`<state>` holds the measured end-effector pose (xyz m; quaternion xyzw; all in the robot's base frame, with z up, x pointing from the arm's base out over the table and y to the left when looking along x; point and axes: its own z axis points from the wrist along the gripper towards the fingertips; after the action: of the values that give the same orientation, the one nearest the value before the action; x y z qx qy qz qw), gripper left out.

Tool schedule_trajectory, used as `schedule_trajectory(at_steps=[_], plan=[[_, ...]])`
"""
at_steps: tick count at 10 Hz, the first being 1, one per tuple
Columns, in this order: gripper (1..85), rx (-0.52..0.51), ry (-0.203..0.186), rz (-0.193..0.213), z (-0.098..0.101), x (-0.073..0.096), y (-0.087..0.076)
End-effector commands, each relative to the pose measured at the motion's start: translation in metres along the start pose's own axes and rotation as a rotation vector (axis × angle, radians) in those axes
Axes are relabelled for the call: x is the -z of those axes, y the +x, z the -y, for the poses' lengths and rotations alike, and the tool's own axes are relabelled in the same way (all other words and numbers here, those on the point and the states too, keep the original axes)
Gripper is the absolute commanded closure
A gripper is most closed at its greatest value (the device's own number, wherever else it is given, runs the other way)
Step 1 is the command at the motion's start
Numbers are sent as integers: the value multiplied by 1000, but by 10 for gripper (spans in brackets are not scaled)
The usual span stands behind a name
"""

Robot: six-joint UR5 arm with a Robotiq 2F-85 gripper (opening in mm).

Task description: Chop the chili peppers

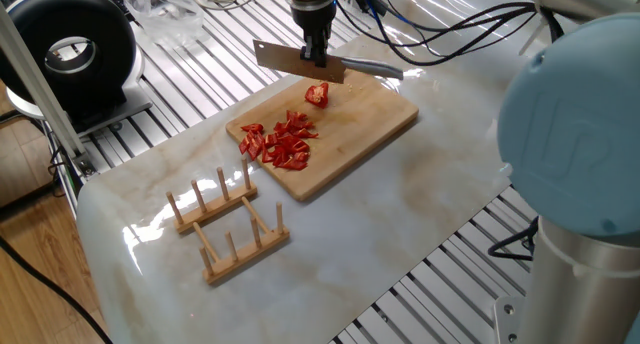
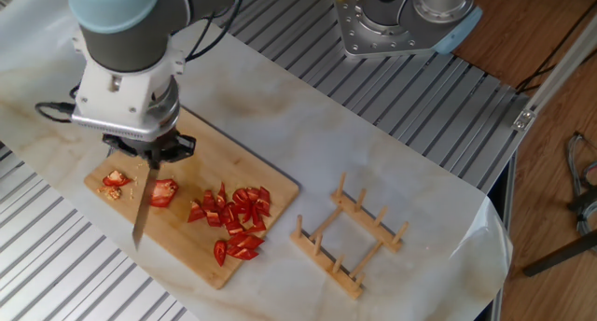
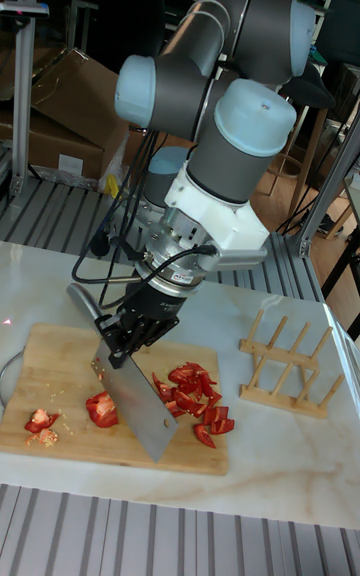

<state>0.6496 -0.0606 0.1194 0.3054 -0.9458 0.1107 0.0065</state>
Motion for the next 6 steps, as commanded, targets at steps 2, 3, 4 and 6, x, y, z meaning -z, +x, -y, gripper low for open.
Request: schedule_trajectory(at_steps=[2, 3, 4, 6], plan=[[843, 103, -38, 10, -1, -7, 2], [843, 124, -46, 12, -1, -9, 2], [843, 120, -50, 12, -2, -9, 1], [843, 134, -49, 4, -3, -7, 7]])
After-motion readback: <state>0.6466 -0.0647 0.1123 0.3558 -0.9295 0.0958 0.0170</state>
